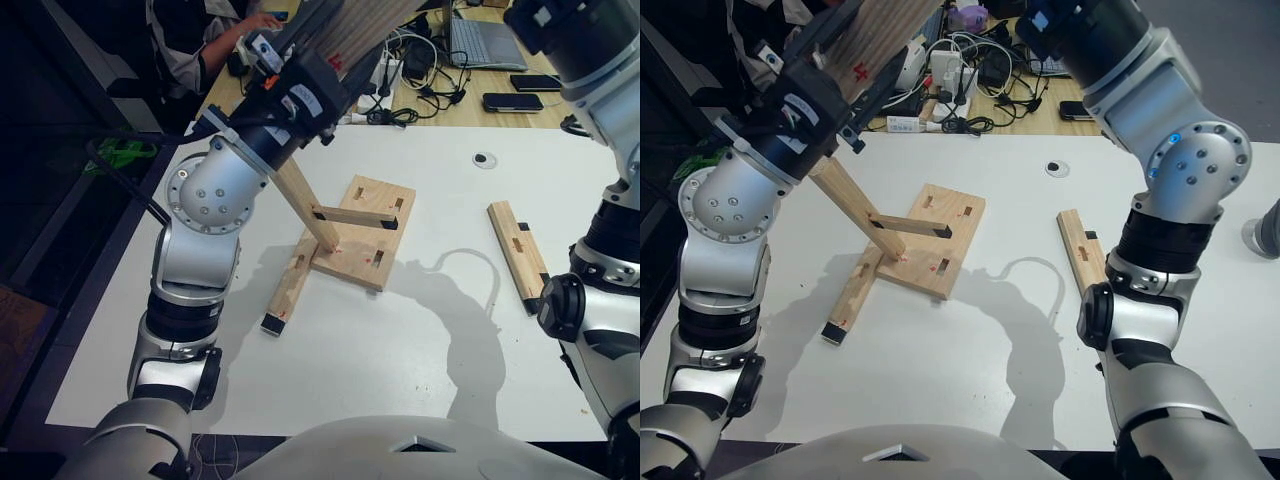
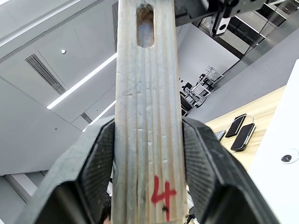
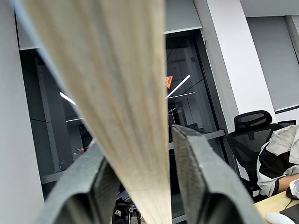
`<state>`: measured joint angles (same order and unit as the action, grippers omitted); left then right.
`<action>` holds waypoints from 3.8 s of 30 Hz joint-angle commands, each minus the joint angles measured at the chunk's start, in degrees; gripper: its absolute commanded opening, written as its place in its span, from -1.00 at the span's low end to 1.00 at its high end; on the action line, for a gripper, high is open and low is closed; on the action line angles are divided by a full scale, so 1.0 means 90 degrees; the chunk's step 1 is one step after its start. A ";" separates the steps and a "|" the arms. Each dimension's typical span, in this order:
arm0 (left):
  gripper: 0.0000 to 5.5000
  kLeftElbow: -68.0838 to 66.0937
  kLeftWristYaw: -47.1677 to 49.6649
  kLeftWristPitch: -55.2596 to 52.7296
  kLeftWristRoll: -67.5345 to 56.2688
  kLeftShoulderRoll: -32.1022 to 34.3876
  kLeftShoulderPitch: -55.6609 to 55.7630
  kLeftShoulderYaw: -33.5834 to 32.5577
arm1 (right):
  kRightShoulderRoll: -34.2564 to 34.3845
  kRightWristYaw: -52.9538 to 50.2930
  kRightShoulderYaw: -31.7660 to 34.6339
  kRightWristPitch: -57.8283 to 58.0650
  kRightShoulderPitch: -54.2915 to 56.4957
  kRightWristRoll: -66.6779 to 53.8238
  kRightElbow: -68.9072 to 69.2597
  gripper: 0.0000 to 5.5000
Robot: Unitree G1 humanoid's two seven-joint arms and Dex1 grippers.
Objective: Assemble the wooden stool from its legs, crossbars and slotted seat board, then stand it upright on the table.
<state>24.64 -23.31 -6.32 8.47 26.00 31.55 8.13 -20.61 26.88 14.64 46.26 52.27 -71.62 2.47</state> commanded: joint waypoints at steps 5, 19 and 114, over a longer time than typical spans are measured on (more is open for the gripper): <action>-0.26 -0.0028 -0.0079 0.0097 0.0140 0.0000 0.0064 0.0025 | 0.0148 -0.0002 0.0010 -0.0095 0.0263 0.0231 -0.0130 -0.32; -0.26 -0.0678 -0.0374 0.0902 0.0301 0.0687 0.0018 -0.0282 | -0.0115 0.0422 0.0139 0.0462 0.0167 -0.0072 -0.0052 -0.60; 0.15 -0.1590 0.2749 -0.3079 -0.1785 -0.1148 0.0404 -0.2532 | -0.1774 -0.5741 -0.0667 0.1540 -0.3748 -0.1007 0.0479 -0.64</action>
<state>10.52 1.02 -34.17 -7.89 15.26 34.31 -14.55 -34.82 -23.82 10.11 57.07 20.08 -86.09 8.77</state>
